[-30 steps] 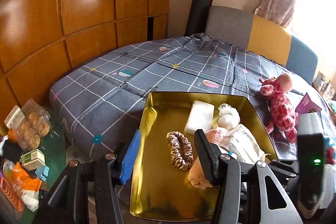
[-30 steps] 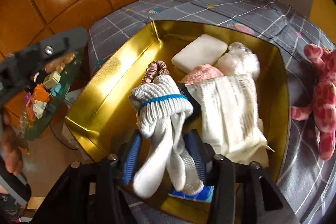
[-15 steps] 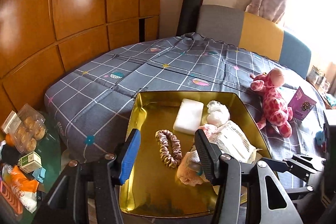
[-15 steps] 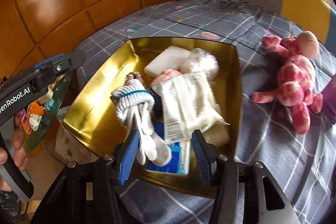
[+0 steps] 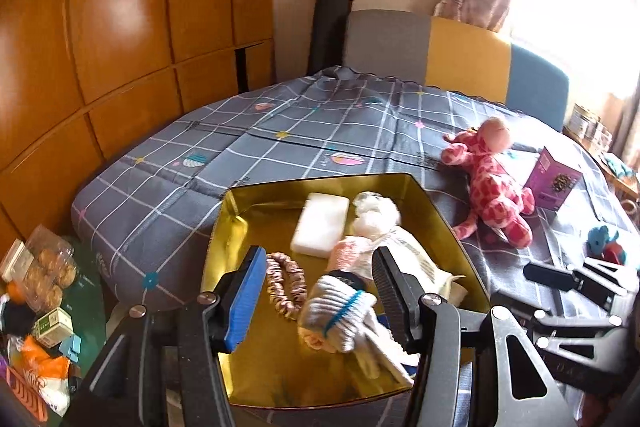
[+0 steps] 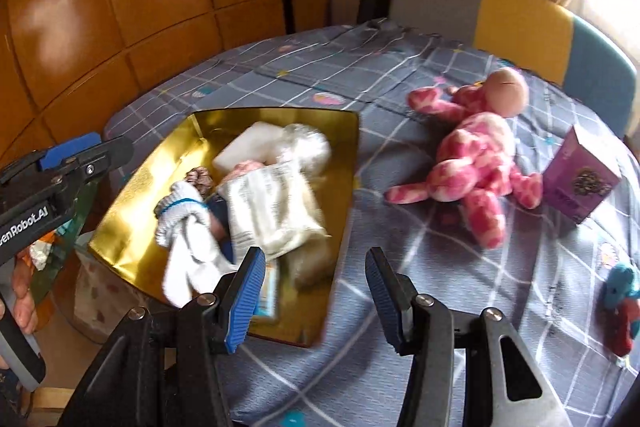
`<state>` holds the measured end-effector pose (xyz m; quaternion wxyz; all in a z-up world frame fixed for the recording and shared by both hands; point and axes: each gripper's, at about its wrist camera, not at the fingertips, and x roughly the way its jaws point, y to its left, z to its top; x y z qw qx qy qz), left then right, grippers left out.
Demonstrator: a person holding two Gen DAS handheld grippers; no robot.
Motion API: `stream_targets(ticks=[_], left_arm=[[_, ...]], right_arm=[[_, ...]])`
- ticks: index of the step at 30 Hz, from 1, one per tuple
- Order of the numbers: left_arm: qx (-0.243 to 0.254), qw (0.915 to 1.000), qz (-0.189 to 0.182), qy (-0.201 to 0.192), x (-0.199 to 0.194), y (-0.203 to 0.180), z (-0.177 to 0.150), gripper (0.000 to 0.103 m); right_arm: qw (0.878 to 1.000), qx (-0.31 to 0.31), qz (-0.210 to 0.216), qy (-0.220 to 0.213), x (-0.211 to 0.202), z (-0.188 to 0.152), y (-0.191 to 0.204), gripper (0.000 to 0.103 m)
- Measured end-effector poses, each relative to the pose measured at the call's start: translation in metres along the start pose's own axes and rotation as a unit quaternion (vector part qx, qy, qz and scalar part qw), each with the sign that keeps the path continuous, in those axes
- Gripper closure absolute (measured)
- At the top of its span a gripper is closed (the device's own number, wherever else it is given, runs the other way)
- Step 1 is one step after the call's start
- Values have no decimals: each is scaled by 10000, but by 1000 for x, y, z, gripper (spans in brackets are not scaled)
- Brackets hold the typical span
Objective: Organize soft objects
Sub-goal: 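Move both grippers toward the blue-and-red plush toy on the bed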
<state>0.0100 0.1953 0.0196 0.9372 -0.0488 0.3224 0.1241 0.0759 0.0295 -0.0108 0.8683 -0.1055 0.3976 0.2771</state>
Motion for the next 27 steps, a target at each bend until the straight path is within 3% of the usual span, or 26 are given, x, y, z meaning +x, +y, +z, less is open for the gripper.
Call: stream_targets(ticks=[14, 27], left_arm=[[566, 9975, -419, 87, 4, -61, 6, 47], [1199, 9881, -933, 248, 18, -139, 15, 47]], right_arm=[[9908, -88, -1336, -175, -33, -17, -55, 50], [9820, 19, -1889, -22, -56, -38, -125, 50]])
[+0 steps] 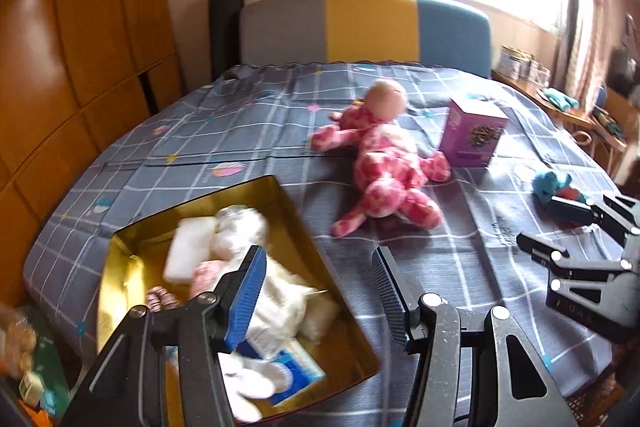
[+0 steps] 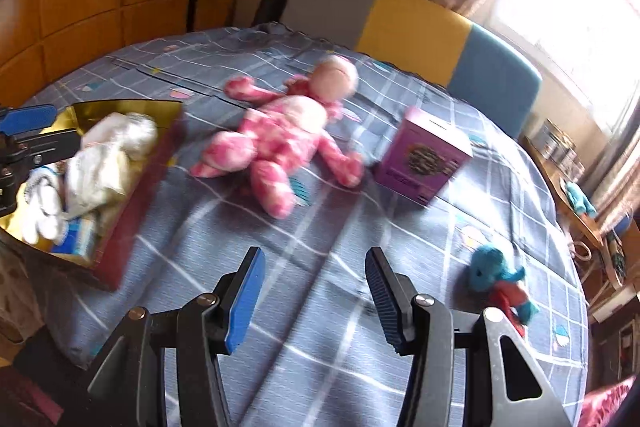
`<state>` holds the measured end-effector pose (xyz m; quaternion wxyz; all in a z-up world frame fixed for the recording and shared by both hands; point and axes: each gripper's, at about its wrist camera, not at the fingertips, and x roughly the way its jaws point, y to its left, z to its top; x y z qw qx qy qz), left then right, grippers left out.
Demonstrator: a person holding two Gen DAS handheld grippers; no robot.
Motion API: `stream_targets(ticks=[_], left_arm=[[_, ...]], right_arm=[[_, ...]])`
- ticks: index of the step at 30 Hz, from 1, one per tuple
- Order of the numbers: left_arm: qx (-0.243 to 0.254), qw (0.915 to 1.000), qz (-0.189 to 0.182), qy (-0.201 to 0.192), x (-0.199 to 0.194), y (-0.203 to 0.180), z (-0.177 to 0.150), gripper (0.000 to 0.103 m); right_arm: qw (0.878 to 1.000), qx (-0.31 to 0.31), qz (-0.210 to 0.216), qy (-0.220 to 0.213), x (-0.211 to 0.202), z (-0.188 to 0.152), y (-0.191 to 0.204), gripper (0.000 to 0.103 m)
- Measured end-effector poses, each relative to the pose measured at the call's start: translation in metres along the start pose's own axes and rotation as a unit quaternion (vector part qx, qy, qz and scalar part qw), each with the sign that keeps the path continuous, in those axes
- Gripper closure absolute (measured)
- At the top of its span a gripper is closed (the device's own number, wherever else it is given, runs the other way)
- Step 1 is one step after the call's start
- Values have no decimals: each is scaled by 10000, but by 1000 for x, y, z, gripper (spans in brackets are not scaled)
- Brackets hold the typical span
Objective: Organize soft objects
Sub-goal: 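Move both grippers toward the blue-and-red plush toy on the bed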
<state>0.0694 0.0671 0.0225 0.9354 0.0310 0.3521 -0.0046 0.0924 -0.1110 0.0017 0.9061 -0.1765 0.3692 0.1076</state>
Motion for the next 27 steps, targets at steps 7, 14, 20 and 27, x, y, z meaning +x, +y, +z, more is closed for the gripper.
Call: stream_targets(ticks=[7, 14, 20, 27], left_arm=[[417, 9980, -429, 179, 19, -51, 11, 47], [900, 9934, -683, 195, 36, -105, 23, 47], [1356, 9880, -736, 108, 48, -154, 39, 47], [1812, 9798, -847, -31, 52, -201, 48, 47]], right_arm=[[9948, 776, -383, 537, 27, -20, -95, 50], [9594, 2281, -1424, 849, 48, -61, -217, 50], [9124, 3721, -1513, 781, 42, -103, -277, 50], [9079, 3897, -1301, 839, 47, -106, -277, 50]])
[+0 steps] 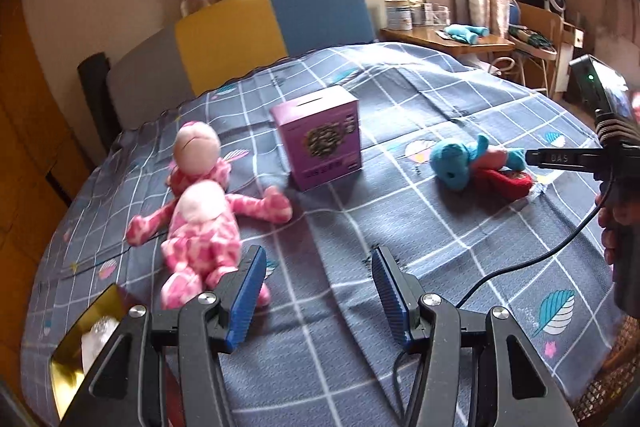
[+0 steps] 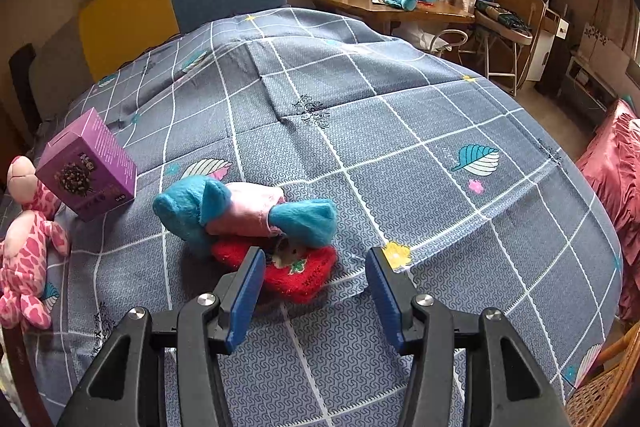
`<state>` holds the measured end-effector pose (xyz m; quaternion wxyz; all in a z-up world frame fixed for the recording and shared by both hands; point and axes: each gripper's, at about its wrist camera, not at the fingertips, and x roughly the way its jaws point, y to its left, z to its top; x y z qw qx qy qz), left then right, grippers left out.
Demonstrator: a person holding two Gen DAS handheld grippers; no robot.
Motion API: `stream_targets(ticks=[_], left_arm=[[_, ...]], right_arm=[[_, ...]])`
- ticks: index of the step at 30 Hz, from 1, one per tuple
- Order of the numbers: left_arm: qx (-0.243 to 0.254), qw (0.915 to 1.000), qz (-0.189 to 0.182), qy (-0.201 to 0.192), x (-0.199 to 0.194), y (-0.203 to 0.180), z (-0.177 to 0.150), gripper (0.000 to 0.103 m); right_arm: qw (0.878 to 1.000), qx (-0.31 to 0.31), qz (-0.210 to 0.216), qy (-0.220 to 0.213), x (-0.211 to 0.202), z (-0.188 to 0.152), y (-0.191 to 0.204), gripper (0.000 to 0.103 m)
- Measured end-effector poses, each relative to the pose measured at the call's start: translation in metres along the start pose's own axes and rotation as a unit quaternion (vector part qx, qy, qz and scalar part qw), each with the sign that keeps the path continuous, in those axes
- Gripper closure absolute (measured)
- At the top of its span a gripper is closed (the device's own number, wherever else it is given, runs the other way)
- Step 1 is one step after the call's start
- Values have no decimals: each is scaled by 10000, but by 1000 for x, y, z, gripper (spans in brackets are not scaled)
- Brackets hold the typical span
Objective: Organize soft objects
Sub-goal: 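Move both grippers toward the blue-and-red plush toy on the bed, then grasp the blue plush head with the left gripper and lift it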
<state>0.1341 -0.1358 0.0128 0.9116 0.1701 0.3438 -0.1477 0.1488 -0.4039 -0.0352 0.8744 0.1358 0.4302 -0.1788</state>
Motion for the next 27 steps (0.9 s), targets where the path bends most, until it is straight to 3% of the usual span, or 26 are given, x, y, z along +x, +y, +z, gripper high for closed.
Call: stream_targets(ticks=[27], left_arm=[[697, 9963, -462, 176, 49, -74, 33, 47]], right_arm=[[9969, 689, 277, 279, 10, 2, -25, 50]])
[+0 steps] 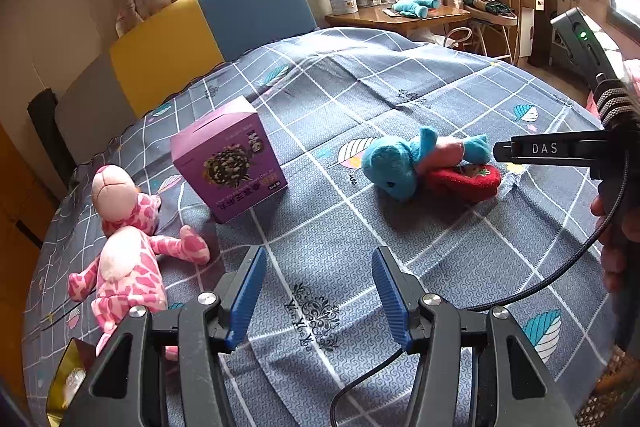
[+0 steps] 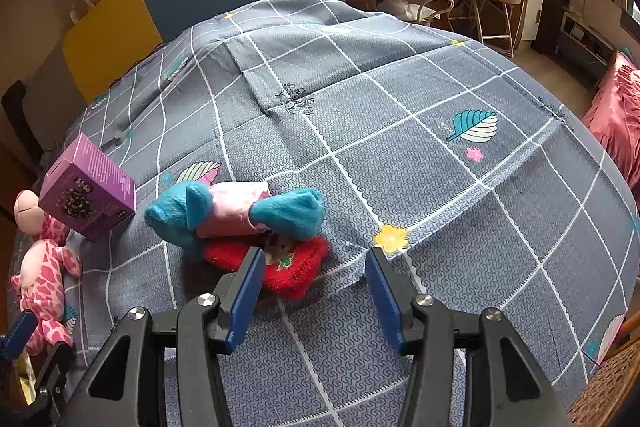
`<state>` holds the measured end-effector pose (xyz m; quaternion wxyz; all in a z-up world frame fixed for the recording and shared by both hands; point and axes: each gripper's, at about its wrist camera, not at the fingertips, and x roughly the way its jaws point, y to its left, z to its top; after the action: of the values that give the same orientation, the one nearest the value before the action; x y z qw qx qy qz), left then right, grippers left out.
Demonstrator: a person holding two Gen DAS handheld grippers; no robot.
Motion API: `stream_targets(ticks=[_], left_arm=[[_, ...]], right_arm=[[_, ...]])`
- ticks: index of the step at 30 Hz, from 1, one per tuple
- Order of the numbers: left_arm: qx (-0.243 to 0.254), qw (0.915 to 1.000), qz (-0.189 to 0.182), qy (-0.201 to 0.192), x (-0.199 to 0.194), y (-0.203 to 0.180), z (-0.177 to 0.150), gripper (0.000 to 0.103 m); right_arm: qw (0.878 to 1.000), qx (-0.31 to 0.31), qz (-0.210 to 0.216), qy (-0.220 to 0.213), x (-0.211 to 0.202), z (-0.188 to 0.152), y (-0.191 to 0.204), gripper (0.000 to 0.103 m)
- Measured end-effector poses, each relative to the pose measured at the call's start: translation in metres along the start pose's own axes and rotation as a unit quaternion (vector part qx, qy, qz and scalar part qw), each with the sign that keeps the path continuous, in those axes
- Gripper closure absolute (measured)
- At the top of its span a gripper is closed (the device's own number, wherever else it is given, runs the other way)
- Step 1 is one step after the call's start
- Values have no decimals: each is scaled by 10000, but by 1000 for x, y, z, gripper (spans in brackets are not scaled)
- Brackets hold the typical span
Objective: Organize soft objects
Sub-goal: 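Grasp the blue plush head with the left gripper and lift it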
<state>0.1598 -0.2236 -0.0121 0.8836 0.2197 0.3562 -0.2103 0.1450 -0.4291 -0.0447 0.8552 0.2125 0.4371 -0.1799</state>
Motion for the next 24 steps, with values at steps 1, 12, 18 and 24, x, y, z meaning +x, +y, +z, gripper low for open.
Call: stream_targets(ticks=[1, 12, 18, 24], left_arm=[[16, 10000, -6, 3, 1, -1, 1, 47], [-7, 9994, -265, 209, 30, -9, 12, 47], [-578, 9947, -674, 521, 60, 7, 21, 47], [-1202, 9850, -1014, 704, 83, 18, 35, 47]], right_arm=[[10000, 20, 7, 2, 0, 0, -1, 50], [9995, 291, 125, 64, 2, 2, -11, 50], [9986, 455, 218, 138, 4, 2, -16, 50], [9980, 534, 317, 151, 4, 2, -17, 50]])
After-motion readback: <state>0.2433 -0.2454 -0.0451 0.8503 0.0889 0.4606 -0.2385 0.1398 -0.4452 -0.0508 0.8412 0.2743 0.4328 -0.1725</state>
